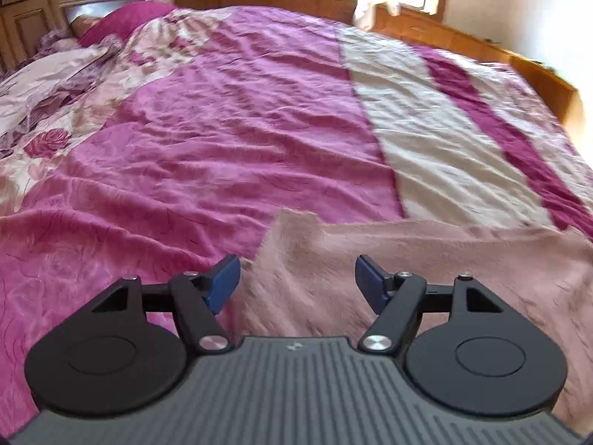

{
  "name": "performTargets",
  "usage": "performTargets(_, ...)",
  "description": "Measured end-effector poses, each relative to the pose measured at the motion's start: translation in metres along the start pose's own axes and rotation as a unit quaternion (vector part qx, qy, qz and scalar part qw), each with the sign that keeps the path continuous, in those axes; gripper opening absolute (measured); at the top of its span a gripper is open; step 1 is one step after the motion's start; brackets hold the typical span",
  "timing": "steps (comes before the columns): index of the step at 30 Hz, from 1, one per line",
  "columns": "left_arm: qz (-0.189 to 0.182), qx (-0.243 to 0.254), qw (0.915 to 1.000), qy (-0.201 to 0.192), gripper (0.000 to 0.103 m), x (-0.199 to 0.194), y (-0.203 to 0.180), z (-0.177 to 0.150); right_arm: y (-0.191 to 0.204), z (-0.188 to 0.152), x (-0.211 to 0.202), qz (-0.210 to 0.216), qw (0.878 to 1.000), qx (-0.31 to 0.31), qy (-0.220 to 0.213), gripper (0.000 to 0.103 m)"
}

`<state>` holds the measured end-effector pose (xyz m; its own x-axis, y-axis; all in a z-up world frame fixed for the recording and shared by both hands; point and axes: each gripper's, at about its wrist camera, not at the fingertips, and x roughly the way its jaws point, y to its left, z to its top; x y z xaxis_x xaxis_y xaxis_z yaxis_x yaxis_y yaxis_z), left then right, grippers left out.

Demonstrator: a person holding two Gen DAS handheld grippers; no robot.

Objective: Fold small clothes

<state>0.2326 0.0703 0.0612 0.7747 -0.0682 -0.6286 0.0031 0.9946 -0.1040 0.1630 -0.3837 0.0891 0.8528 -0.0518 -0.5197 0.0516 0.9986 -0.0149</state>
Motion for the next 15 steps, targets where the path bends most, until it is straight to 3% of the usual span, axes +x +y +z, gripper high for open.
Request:
performTargets(3, 0.039, -0.017, 0.9988, 0.024, 0.074, 0.024, 0.007, 0.002, 0.0, -0.015, -0.024, 0.05, 0.999, 0.022, -0.001, 0.028)
performTargets(6, 0.045, -0.042, 0.9976, 0.034, 0.075, 0.033, 0.015, -0.003, 0.0, -0.034, -0.028, 0.074, 0.997, 0.019, 0.024, 0.026)
performTargets(9, 0.049, -0.047, 0.997, 0.035, 0.075, 0.031, 0.019, -0.004, -0.006, -0.056, -0.019, 0.043, 0.998, 0.003, 0.049, 0.026)
performTargets(12, 0.053, -0.046, 0.9968, 0.039, 0.075, 0.02, 0.021, -0.004, -0.022, -0.061, -0.017, 0.047, 0.996, 0.063, 0.045, 0.04)
performTargets(15, 0.049, -0.037, 0.9973, 0.041, 0.075, 0.0, 0.02, -0.005, -0.03, -0.058, -0.021, 0.048, 0.992, 0.112, 0.043, 0.04)
